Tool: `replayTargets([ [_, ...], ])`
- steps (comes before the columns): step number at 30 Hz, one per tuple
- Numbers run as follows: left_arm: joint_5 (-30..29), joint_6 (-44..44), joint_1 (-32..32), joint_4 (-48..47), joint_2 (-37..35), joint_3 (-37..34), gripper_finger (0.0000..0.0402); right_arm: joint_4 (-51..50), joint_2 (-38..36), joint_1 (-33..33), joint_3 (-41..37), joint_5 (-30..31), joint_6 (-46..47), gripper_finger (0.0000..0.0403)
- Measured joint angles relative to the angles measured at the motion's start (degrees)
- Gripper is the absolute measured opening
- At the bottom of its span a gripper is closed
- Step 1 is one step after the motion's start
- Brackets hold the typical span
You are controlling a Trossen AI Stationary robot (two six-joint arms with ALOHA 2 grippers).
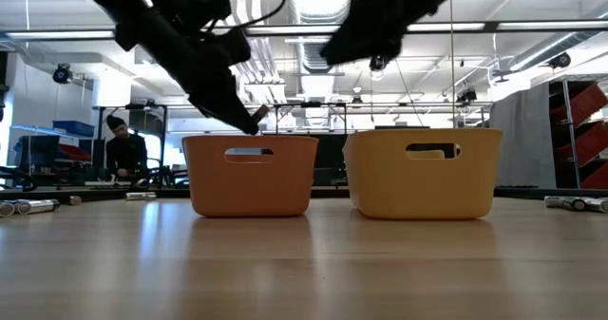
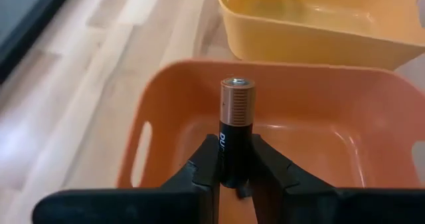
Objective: Sort batteries
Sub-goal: Put the brown-black battery into the orange bin
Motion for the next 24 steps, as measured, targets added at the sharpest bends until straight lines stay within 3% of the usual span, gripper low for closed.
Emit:
replayTargets([
  [5, 0.1, -3.2, -0.1, -4.0, 3.2, 2.7, 0.0035, -5.5, -0.1, 0.0, 0.0, 0.2, 0.1, 0.0168],
  [16, 2.0, -4.1, -0.1, -20.6, 17.8, 15.8, 0.0037, -5.0, 0.0, 0.2, -4.5, 0.1, 0.9, 0.015],
  [24, 2.2, -5.2, -0.3, -24.3, 22.5, 17.9, 0.0037, -4.6, 0.0, 0.7, -7.3, 0.0, 1.7, 0.0149],
])
